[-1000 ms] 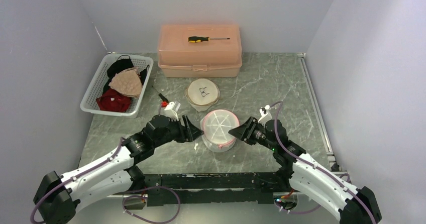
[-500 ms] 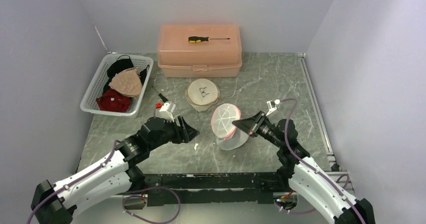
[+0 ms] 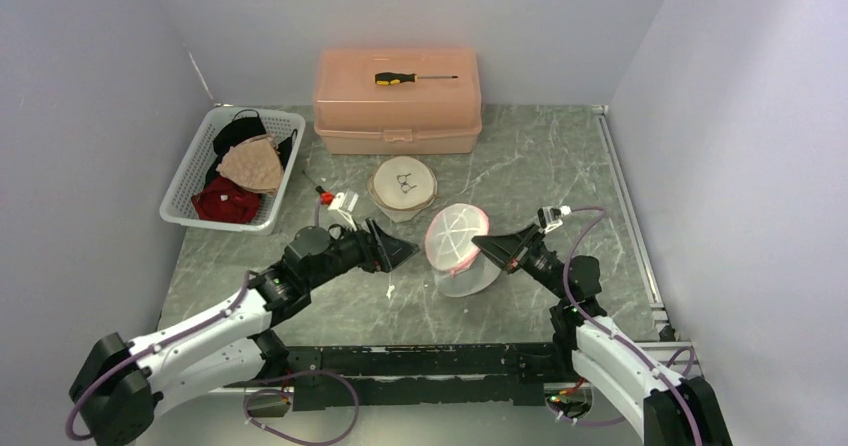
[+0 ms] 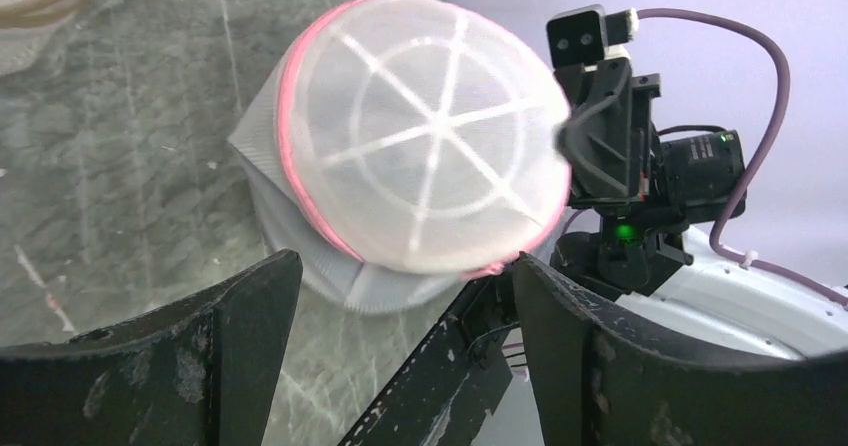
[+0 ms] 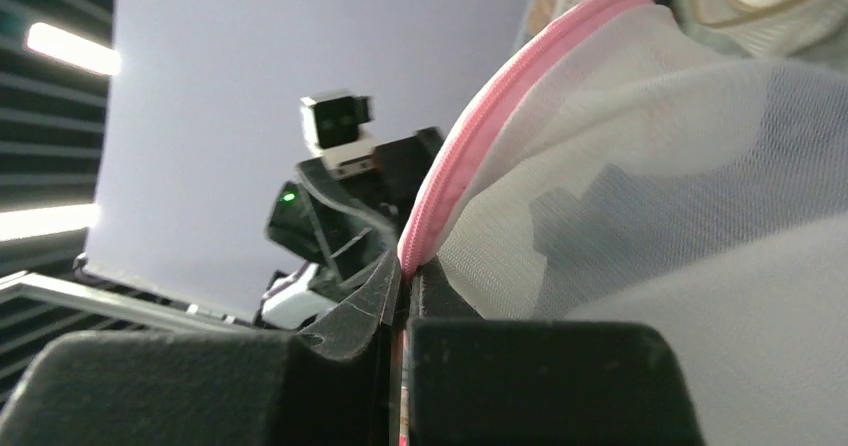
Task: Unzip the laundry bag and remove the bra
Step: Unzip the laundry bag at the center of the board.
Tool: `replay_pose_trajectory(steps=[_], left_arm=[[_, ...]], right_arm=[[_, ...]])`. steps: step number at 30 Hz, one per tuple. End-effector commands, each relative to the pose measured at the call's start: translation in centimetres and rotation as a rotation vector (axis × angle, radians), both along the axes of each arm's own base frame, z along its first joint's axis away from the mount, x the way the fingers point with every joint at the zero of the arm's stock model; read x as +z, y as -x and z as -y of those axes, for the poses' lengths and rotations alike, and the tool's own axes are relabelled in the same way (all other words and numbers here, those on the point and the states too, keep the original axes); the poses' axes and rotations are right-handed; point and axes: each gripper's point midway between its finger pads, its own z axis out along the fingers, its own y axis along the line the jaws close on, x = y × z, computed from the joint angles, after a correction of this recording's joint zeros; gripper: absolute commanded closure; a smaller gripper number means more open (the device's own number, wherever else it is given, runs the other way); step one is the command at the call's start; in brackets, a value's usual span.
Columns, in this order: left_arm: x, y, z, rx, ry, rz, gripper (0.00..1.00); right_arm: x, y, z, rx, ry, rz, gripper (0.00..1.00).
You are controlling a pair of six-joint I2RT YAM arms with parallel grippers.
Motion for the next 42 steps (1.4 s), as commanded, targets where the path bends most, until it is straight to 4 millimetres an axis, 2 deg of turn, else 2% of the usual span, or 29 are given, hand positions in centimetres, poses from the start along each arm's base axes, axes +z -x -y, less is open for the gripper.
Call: replay_pose_trajectory(steps=[1,6,13,17,24,42], left_arm=[[2.3,0.1,1.7,-0.056,0.147,0.028,0.16],[2.2,-0.1,1.8,-0.039,0.233,-0.006,0.07],[3.9,-0.2,2.1,-0.058,0.273,0.05,0.06],[4.0,-0.3,2.7,-0.077,0.292,0.051,0.08],[3.0,-0.5,3.8,-0.114,0.318,0.016,0.09],[3.2,-1.1,6.4,-0.203,0.437,0.005,0.15]], right_arm=[[6.1,1.9,0.4,0.042,-0.128,0.222,1.0],[8.2,2.4,0.6,0.048,-0.168,0.29,1.0],[9.4,2.8,0.6,0.087,-0.244,0.303,1.0],[10.3,3.4,0.8,0.116,-0.292,0.329,1.0],[10.9,3.8,0.9,0.131,-0.306,0.347,1.0],[11.3,4.3,1.0,0.133,-0.313,0.36,1.0]])
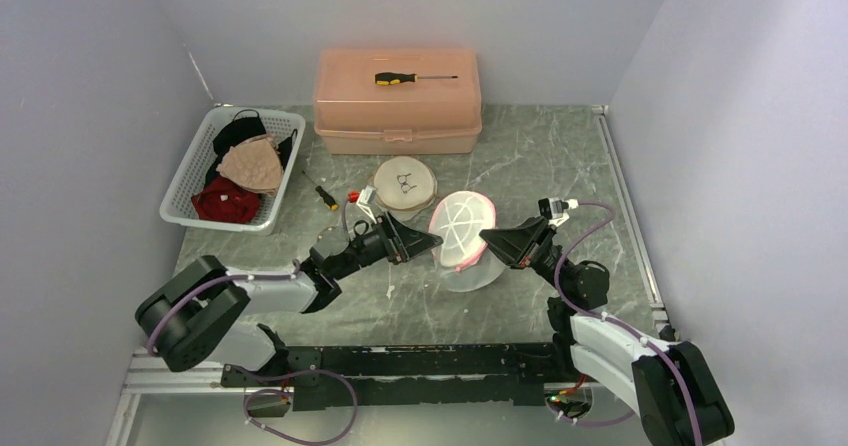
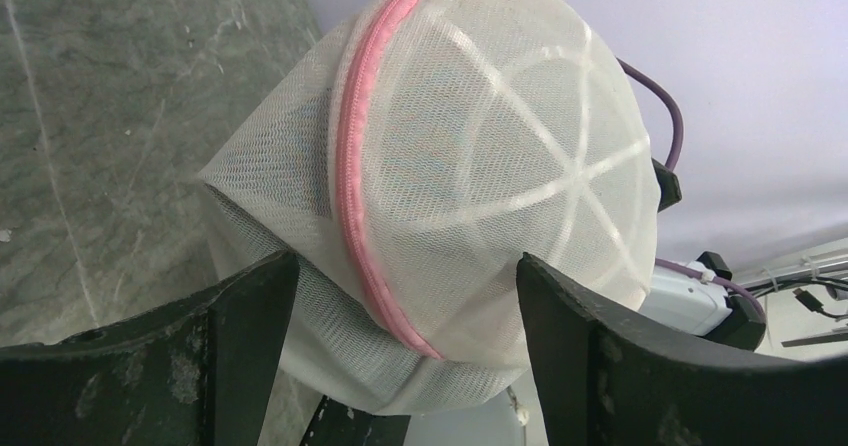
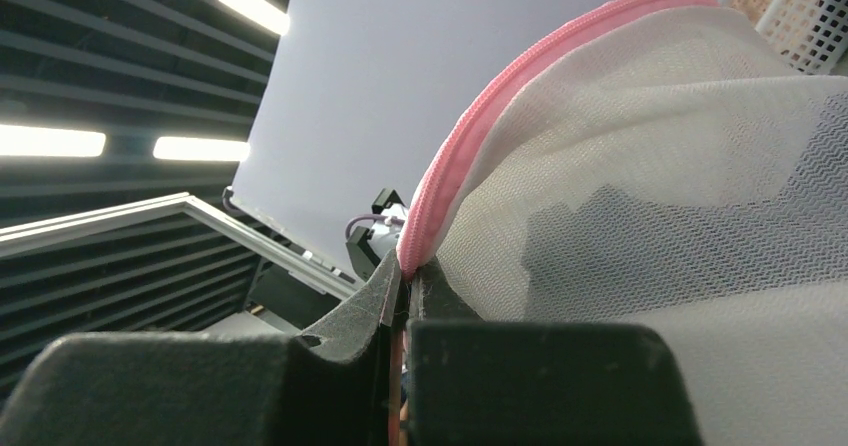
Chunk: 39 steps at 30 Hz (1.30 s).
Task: Unzip the laundry bag and remove the bra
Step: Unzip the laundry bag at the center of the board.
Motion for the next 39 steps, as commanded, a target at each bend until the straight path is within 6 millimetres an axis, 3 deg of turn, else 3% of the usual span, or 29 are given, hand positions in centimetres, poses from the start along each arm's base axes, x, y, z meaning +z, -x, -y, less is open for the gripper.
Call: replay_pose_trajectory(steps=[1,6,15,22,26,31,39], left_arm=[[4.0,0.3,0.6,-0.046,0.147,0.088,0.16],[4.8,0.2,0.8,-0.054,0.178,0.107,0.27],[6.0,0.6,0.5,-0.055,0.201,0.137,0.59],[6.2,1.3,-0.7,-0.032,0.187,0.15,0.95],[5.8,1.7,-1.7,-0.003,0.141,0.156,0.97],[3.1,2.0,-3.2,0.046,-0.03,0.14,0.97],[-5.0,0.7,-7.3,0.224,-0.377,-0.013,0.97]], right_arm=[[4.0,1.8,0.7,-0.001,-0.072,0.181,1.0],[3.7,1.8,0.7,-0.001,-0.071,0.175,1.0],[2.4,1.6,0.8,-0.02,-0.056,0.143,1.0],[0.8,1.0,0.5,-0.044,-0.002,0.116,1.0],[-0.6,0.2,0.2,-0.071,0.073,0.098,1.0],[-4.4,-1.6,-0.1,-0.153,0.266,0.048,1.0],[-12.6,-3.8,0.5,-0.247,0.644,-0.057,0.97]])
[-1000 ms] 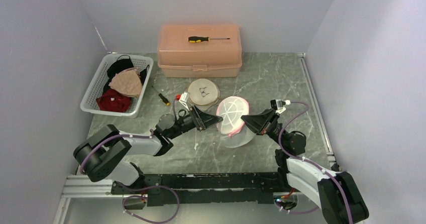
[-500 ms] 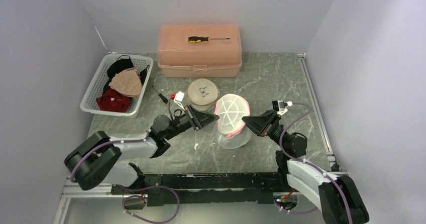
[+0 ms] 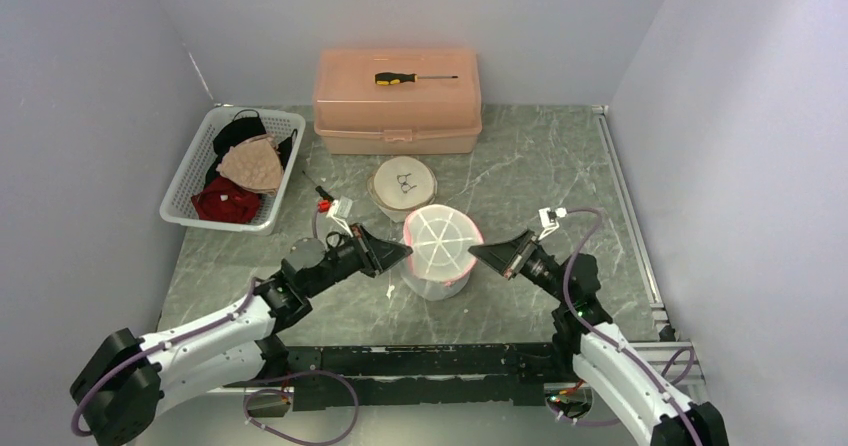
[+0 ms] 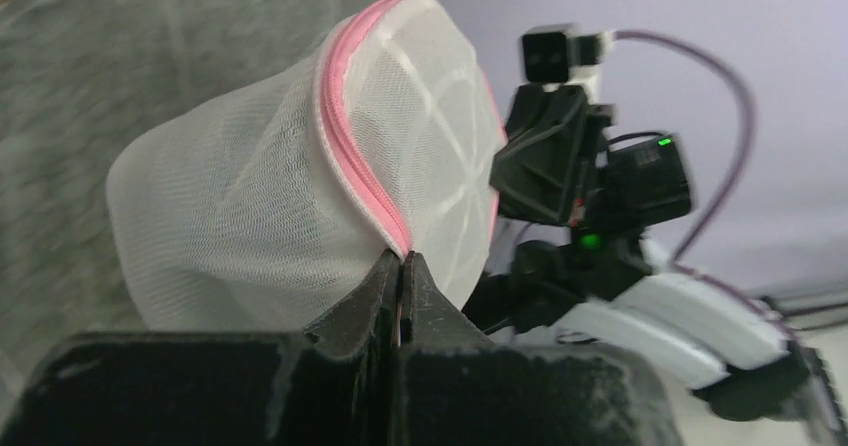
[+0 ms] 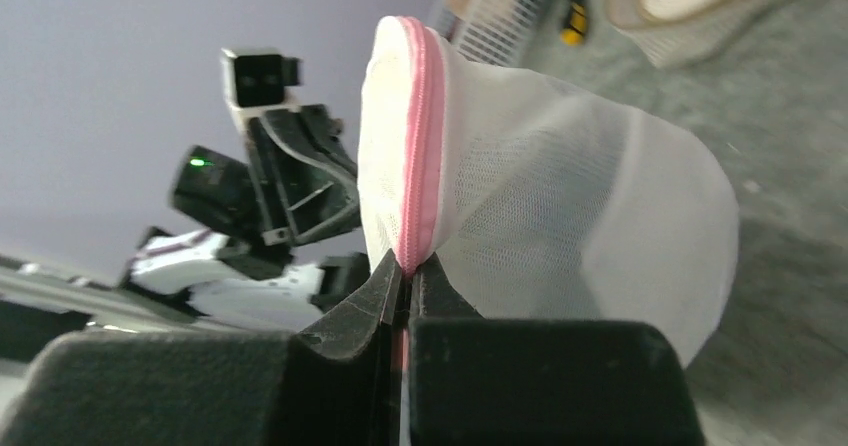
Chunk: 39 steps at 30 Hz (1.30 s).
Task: Unzip the laundry bag and remove the bra
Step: Unzip the laundry bag at the center of the board.
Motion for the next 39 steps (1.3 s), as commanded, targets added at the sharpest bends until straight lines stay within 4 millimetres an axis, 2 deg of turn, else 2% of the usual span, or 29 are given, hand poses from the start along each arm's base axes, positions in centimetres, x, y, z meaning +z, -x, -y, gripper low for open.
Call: replay_pose_trajectory(steps=[1,3,6,10,14,17,22,28,30,34,39], left_arm=[[-7.1,-1.1,-2.4,0.124,-0.247,-0.129,0.97],[-8.0,-1.2,-2.3,0.129,-0.267,-0.162,0.97],[-9.4,-1.4,-2.3,0.141,-0.299,-0.218,0.97],[-10.2,-1.5,-2.5,0.156,-0.322,-0.26,0.97],[-9.9,-1.5,-2.5,0.159,-0.33,-0.27,0.97],[-9.3,-1.6,-2.4,0.159,-0.33,-0.275,0.97],[-7.6,-2.1,-1.8,0.167,-0.291,-0.288,0.97],[-5.3,-3.1,-1.2,0.2,-0.238,-0.304,0.97],[-5.2,-3.4,-1.2,0.217,-0.246,-0.316,0.97],[-5.3,-3.7,-1.1,0.235,-0.253,-0.353,0.97],[-5.1,-3.9,-0.7,0.235,-0.241,-0.386,0.97]], right_arm=[[-4.9,-2.1,0.6,-0.092,0.255,-0.065,0.92],[-6.5,-2.2,0.4,-0.098,0.326,-0.106,0.79],[-7.6,-2.5,0.4,-0.132,0.428,-0.131,0.57],[-8.2,-2.7,1.4,-0.205,0.54,-0.153,0.42],[-7.4,-2.4,2.9,-0.278,0.634,-0.134,0.39],[-6.5,-1.6,3.1,-0.29,0.682,-0.102,0.39],[-6.7,0.7,0.7,-0.182,0.737,-0.036,0.44],[-5.7,3.0,-3.4,-0.067,0.758,0.098,0.45],[-5.4,3.6,-4.5,-0.037,0.758,0.136,0.46],[-5.1,3.7,-5.6,-0.028,0.76,0.157,0.46],[-4.7,2.7,-6.0,-0.088,0.73,0.156,0.47]])
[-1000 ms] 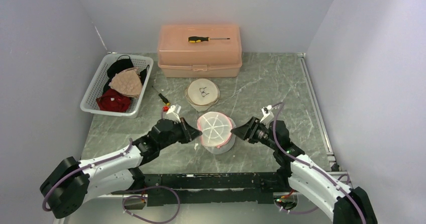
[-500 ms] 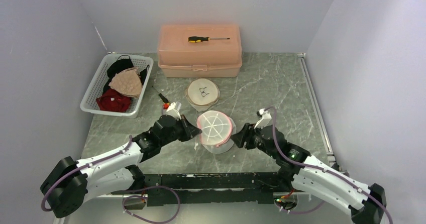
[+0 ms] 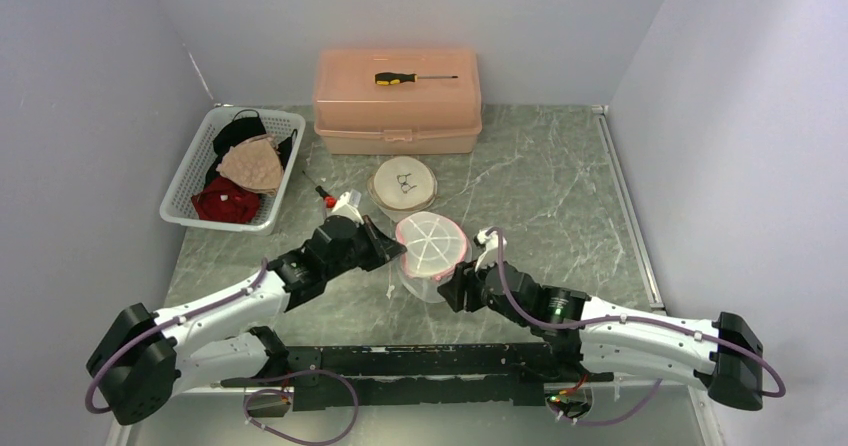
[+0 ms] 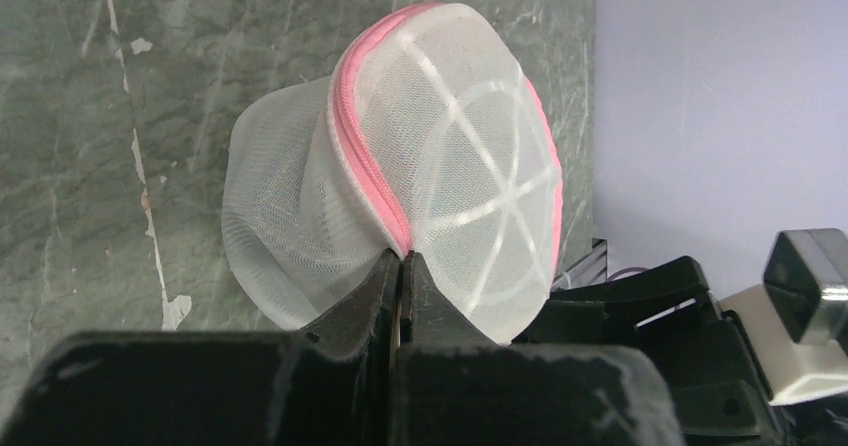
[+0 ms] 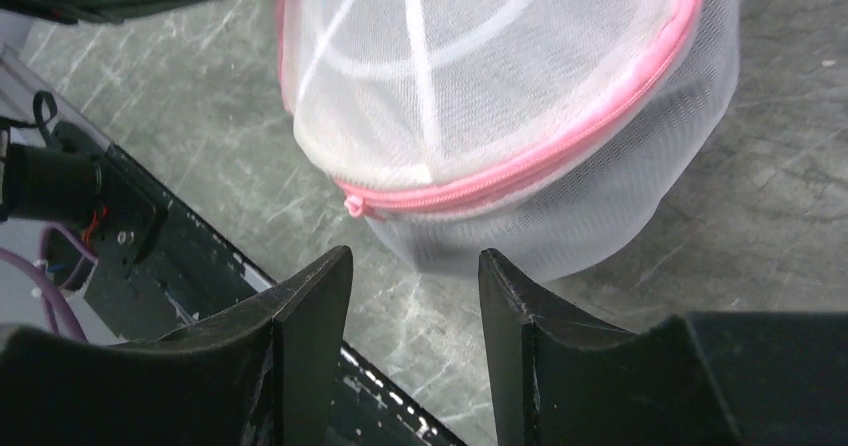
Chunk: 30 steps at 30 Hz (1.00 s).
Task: Unzip the laundry bag and remove the bra
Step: Unzip the laundry bag at the center of the board.
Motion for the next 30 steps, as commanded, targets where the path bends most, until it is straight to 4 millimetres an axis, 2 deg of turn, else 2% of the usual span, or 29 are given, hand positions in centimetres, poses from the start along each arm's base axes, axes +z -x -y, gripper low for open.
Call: replay_pose_trajectory(steps=[1,6,10,15,21,22,25,26,30], left_arm=[[1.6,-0.9,0.5,0.04,0.035,-0.02,0.97],[2.0,-0.9,0.9,0.031,0.025,-0.037,0.97],[2.1,-0.9,0.9,0.03,0.029,-0.036,0.97],[2.3,-0.7,0.9,0.024,0.024,-0.02,0.97],[1.5,-0.5,1.2,-0.003,-0.013,-0.015,0.96],[1.3,-0.4,1.3,-0.015,-0.025,-0.01,0.9],[0.6,0.0,1.1,-0.034,-0.067,-0.006,0.61],[0.4,0.2,0.8,-0.034,-0.083,-0.002,0.54],[0.2,0.6,-0.9,-0.013,-0.157,0.037,0.4]], right_arm=[[4.2,-2.2,-1.2,-0.08,-0.131,0.11,0.47],[4.4,-2.6,-1.8,-0.075,-0.128,0.137,0.46],[4.3,-2.6,-2.4,-0.063,-0.131,0.127,0.49],[3.9,-3.2,-1.5,-0.142,-0.137,0.097,0.53],[4.1,-3.7,-1.1,-0.204,-0.231,0.055,0.76],[4.2,-3.8,-1.0,-0.206,-0.25,0.047,0.78],[4.4,-4.1,-0.6,-0.217,-0.293,0.022,0.8],[4.6,-4.1,-0.6,-0.216,-0.306,0.017,0.81],[5.0,-4.2,-0.4,-0.212,-0.338,-0.001,0.81]])
